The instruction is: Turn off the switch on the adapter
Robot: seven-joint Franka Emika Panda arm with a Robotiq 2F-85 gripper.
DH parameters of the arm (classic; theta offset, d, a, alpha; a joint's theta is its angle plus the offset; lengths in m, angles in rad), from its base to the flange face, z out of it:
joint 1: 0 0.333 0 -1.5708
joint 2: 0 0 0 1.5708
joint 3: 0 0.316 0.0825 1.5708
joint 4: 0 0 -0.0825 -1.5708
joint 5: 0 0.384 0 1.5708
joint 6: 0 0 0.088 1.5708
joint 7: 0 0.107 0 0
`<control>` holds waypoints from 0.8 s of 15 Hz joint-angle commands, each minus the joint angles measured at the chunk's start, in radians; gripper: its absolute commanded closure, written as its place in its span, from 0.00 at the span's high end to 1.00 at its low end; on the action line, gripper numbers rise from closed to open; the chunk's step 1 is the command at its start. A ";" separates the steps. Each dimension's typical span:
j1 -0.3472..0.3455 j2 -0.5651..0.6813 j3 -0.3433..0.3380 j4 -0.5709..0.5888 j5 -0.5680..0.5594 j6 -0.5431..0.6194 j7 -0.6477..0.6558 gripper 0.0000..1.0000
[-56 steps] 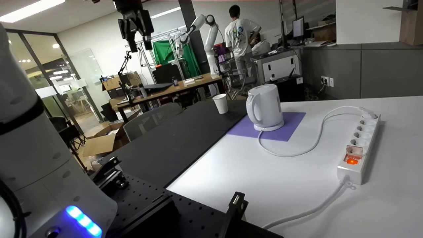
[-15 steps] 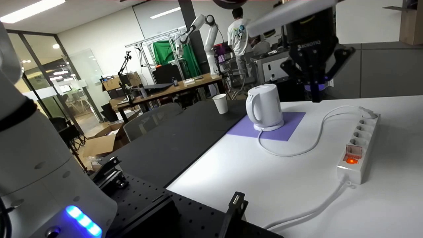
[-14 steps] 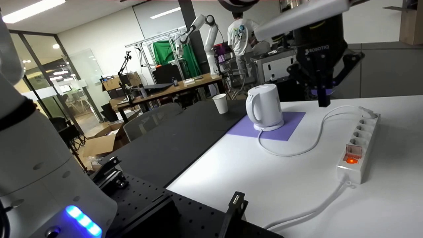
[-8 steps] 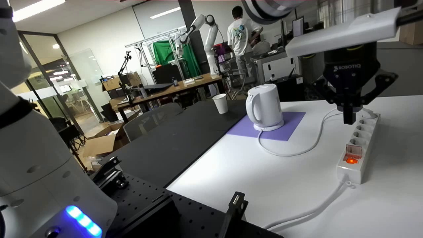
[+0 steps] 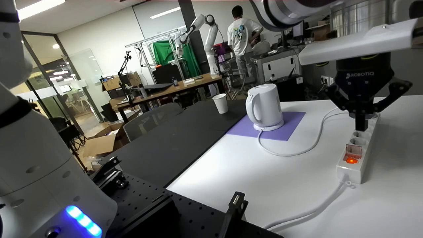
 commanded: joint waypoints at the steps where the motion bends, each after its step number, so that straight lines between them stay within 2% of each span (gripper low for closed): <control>1: -0.022 -0.003 0.023 0.002 -0.022 -0.002 0.015 0.00; 4: -0.022 -0.003 0.023 0.002 -0.022 -0.002 0.016 0.00; 12: -0.105 0.130 0.122 0.161 0.025 -0.013 -0.013 0.00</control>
